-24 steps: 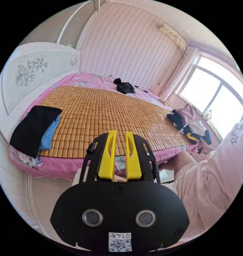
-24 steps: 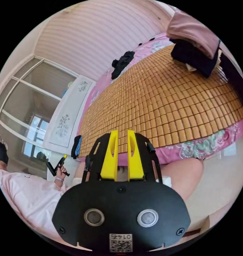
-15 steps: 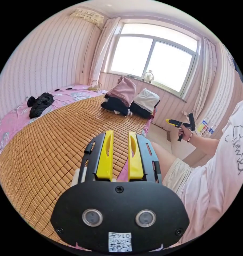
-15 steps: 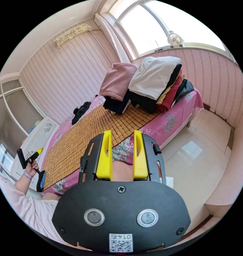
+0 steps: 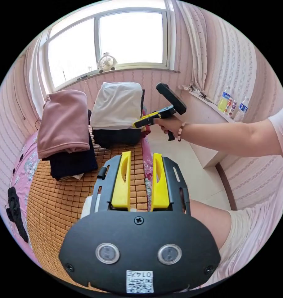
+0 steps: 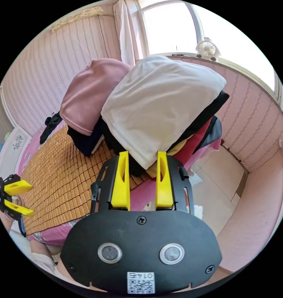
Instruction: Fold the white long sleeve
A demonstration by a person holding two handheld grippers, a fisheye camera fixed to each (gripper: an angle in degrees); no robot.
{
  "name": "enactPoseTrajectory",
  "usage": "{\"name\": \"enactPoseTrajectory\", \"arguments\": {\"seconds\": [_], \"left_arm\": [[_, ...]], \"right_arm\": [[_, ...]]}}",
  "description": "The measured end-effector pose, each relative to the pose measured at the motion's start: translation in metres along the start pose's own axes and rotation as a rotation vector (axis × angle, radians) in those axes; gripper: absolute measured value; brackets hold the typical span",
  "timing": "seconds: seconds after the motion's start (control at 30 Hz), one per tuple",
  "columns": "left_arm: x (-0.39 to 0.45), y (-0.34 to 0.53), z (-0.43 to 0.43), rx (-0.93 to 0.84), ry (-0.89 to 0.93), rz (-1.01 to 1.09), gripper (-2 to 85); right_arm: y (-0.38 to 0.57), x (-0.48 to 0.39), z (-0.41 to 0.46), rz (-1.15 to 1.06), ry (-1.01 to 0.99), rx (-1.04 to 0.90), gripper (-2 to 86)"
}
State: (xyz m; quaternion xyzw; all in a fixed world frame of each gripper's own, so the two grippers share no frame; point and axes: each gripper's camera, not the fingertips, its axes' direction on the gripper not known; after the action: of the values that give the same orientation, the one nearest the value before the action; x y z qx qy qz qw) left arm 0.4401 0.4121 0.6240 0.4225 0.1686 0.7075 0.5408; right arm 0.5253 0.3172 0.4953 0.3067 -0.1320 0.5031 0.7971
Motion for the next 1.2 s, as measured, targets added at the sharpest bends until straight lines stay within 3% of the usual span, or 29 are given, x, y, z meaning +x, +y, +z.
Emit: {"name": "enactPoseTrajectory", "arguments": {"seconds": [0.1,0.33,0.5,0.67,0.73,0.8,0.87,0.97,1.07,1.13,1.2], "left_arm": [[0.003,-0.015,0.021,-0.017,0.013,0.011,11.5],[0.015,0.007,-0.024,0.055,-0.016,-0.118,12.3],[0.032,0.069,-0.101,0.117,-0.186,-0.2,13.0],[0.013,0.159,-0.183,0.02,-0.389,-0.475,8.4],[0.015,0.192,-0.234,0.114,-0.536,-0.545,6.9],[0.021,0.217,-0.292,0.26,-0.658,-0.573,5.6],[0.026,0.235,-0.35,0.319,-0.72,-0.576,4.6],[0.026,0.26,-0.368,0.221,-0.751,-0.537,4.0],[0.015,0.319,-0.34,0.157,-0.641,-0.648,3.8],[0.01,0.363,-0.313,0.107,-0.553,-0.774,3.4],[0.012,0.407,-0.289,0.06,-0.508,-0.885,3.3]], "right_arm": [[-0.004,0.013,-0.025,-0.021,-0.112,0.038,3.7],[0.042,-0.023,-0.158,-0.215,-0.531,0.27,1.5],[0.086,-0.111,-0.201,-0.343,-1.004,0.228,1.2],[0.111,-0.226,-0.201,-0.383,-1.153,0.074,1.0],[0.115,-0.262,-0.202,-0.295,-1.388,0.062,1.0],[0.117,-0.286,-0.216,-0.287,-1.468,0.106,1.1],[0.124,-0.308,-0.23,-0.318,-1.479,0.137,1.1],[0.154,-0.329,-0.236,-0.4,-1.415,0.144,1.3],[0.198,-0.336,-0.206,-0.535,-1.072,0.094,1.5],[0.23,-0.332,-0.142,-0.542,-0.796,-0.172,1.4],[0.251,-0.319,-0.109,-0.525,-0.743,-0.303,1.3]]}}
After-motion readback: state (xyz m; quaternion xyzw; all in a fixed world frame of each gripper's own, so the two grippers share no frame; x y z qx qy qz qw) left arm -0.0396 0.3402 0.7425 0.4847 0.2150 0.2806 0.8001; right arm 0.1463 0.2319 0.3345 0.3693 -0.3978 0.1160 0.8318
